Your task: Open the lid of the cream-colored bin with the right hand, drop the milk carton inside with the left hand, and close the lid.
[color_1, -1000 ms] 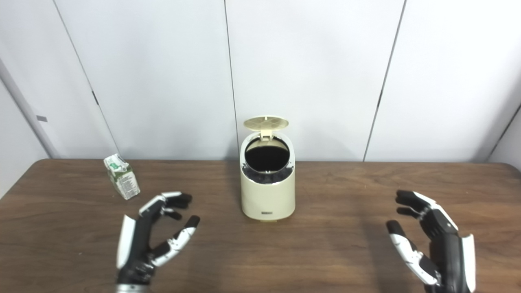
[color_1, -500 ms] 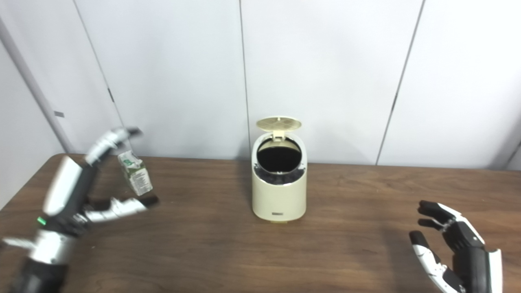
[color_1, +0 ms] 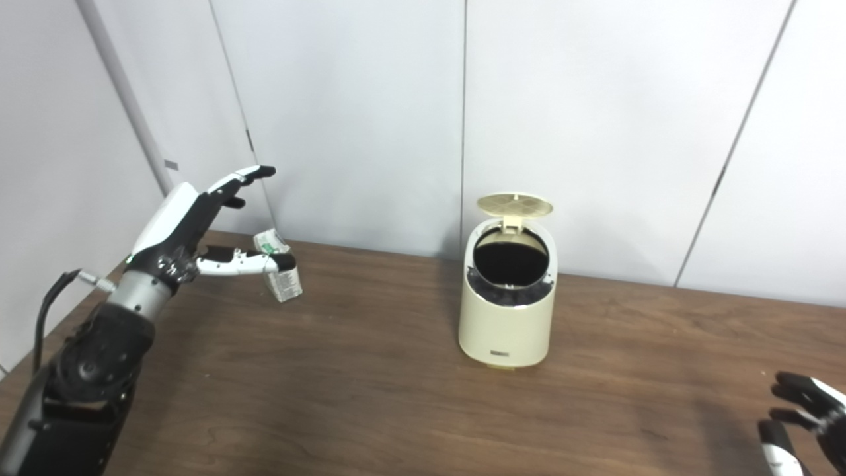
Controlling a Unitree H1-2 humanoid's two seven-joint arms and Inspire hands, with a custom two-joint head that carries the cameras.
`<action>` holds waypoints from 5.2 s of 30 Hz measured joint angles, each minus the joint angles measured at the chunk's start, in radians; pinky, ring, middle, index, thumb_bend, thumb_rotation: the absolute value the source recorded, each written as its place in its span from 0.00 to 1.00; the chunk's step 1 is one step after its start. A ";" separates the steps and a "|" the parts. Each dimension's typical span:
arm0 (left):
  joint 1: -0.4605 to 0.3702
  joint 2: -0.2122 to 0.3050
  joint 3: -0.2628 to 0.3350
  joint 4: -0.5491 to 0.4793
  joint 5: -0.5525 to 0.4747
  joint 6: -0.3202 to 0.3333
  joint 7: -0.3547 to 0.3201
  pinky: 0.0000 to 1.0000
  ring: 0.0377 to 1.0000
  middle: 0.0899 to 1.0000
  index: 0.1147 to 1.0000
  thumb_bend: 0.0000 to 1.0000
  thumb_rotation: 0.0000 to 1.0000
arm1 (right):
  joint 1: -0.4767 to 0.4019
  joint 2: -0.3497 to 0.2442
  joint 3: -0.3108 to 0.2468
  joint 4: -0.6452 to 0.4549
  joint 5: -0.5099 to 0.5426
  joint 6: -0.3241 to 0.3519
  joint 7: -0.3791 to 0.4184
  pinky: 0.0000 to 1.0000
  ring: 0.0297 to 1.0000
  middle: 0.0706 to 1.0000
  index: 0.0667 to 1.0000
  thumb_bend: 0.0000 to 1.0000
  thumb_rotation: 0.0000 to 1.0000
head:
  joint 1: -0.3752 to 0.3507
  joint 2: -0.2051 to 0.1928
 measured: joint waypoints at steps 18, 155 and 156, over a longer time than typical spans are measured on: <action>-0.041 -0.077 0.085 0.310 -0.153 -0.006 0.112 0.96 0.97 0.95 0.97 0.99 0.32 | -0.004 -0.028 -0.019 0.060 0.061 -0.008 0.016 0.54 0.65 0.67 0.62 0.33 0.47 | 0.173 -0.084; -0.283 -0.131 -0.151 0.905 -0.023 -0.092 0.511 0.30 0.35 0.40 0.43 0.52 0.00 | 0.143 0.000 -0.069 -0.054 0.131 0.047 0.047 0.53 0.63 0.64 0.59 0.33 0.44 | 0.045 -0.057; -0.283 -0.133 -0.151 0.910 -0.020 -0.100 0.518 0.29 0.34 0.40 0.43 0.52 0.00 | 0.143 0.000 -0.070 -0.054 0.131 0.047 0.047 0.52 0.63 0.64 0.60 0.33 0.44 | 0.044 -0.057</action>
